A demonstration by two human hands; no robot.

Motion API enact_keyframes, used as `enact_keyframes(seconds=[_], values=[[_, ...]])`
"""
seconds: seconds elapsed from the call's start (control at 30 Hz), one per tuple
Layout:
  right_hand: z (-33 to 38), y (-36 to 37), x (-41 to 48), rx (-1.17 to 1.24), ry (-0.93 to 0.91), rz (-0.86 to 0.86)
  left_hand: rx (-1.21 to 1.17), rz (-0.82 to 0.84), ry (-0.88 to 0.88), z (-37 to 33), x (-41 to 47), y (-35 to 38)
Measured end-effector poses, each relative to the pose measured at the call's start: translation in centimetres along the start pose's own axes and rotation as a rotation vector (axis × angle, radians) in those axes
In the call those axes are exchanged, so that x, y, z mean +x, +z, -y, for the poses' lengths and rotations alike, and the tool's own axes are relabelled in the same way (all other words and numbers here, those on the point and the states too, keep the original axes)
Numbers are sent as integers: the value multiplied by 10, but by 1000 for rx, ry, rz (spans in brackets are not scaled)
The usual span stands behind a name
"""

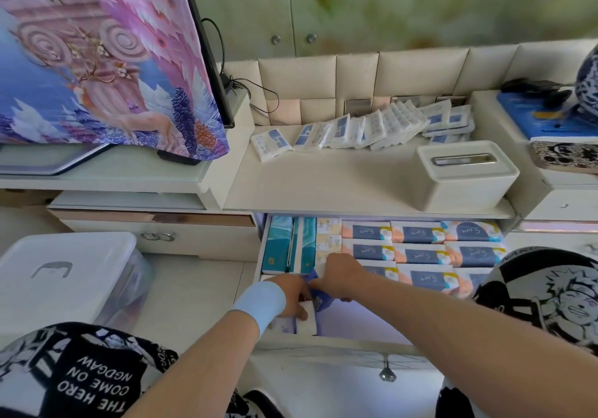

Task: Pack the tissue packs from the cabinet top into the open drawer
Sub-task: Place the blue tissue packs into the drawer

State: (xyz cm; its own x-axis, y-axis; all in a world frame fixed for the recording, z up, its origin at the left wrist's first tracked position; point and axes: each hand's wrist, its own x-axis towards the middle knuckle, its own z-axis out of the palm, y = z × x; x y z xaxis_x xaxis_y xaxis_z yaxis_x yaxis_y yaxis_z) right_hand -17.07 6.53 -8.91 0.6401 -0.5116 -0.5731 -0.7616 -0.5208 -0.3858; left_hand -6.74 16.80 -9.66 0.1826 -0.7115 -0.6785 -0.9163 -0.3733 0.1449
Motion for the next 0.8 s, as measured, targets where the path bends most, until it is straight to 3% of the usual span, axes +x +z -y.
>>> enact_keyframes(seconds=[0.17, 0.27, 0.37, 0.6, 0.8], values=[[3, 17, 10, 171, 123, 125, -82, -149, -64, 14, 4, -5], [1, 15, 9, 236, 195, 171, -108, -120, -66, 19, 0, -3], [-3, 15, 10, 215, 184, 229, -64, -22, -27, 15, -2, 6], [-7, 17, 16, 318, 183, 178, -117, 33, -6, 9, 4, 10], [-5, 29, 15, 266, 79, 267, -77, -94, -80, 19, -2, 2]])
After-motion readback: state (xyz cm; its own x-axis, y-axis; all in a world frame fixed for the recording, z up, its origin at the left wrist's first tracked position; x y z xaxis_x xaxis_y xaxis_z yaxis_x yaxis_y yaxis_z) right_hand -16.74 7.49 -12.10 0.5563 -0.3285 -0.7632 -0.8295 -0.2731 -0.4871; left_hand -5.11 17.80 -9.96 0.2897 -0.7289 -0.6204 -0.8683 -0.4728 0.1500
